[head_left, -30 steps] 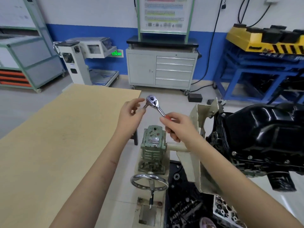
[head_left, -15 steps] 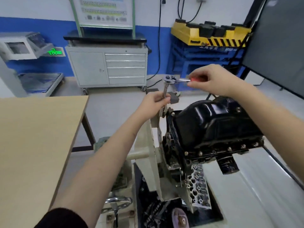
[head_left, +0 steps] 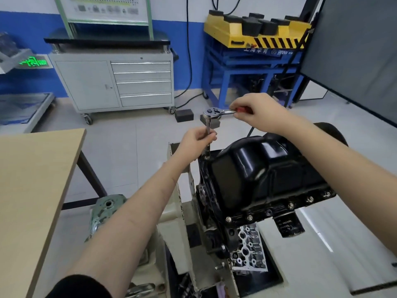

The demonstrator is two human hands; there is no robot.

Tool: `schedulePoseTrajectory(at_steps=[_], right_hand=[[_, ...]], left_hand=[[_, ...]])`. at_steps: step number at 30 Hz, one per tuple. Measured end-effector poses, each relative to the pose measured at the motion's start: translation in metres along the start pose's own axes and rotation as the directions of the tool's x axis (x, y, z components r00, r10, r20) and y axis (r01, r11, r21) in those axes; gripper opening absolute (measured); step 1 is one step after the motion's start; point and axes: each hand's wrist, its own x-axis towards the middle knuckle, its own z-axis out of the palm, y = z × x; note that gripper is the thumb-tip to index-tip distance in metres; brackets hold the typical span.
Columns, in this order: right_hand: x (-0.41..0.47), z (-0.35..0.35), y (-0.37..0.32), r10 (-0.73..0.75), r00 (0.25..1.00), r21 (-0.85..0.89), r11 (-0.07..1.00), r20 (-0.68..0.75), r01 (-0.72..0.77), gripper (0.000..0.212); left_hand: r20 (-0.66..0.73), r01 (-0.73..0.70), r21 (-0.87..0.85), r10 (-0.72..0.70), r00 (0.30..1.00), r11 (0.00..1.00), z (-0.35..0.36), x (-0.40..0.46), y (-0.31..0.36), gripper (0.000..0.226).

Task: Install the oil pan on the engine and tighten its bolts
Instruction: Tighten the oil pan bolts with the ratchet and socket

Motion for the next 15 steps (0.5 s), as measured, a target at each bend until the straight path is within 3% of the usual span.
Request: schedulePoseTrajectory(at_steps=[4, 9, 12, 15], right_hand=[[0.000, 0.007, 0.003, 0.003, 1.000, 0.021, 1.000, 0.008, -0.004, 0.021], [-0.002, 0.010, 0.007, -0.013, 1.000, 0.011, 1.000, 0.004, 0.013, 0.023], [-0.002, 0.012, 0.011, -0.032, 0.999, -0.071, 0.997, 0.018, 0.033, 0.025], [0.000, 0.014, 0.013, -0.062, 0.996, -0.217, 0.975, -0.059, 0.048, 0.026]], left_hand=[[0.009, 0.009, 0.002, -0.009, 1.000, 1.000, 0.003, 0.001, -0.007, 0.019], [0.035, -0.046, 0.074, 0.044, 0.998, 0.996, 0.002, 0.001, -0.012, 0.016], [0.072, -0.075, 0.140, 0.065, 0.995, 0.987, 0.002, -0.003, -0.013, 0.012], [0.110, -0.058, 0.147, 0.042, 0.993, 0.987, 0.000, -0.004, -0.010, 0.013]])
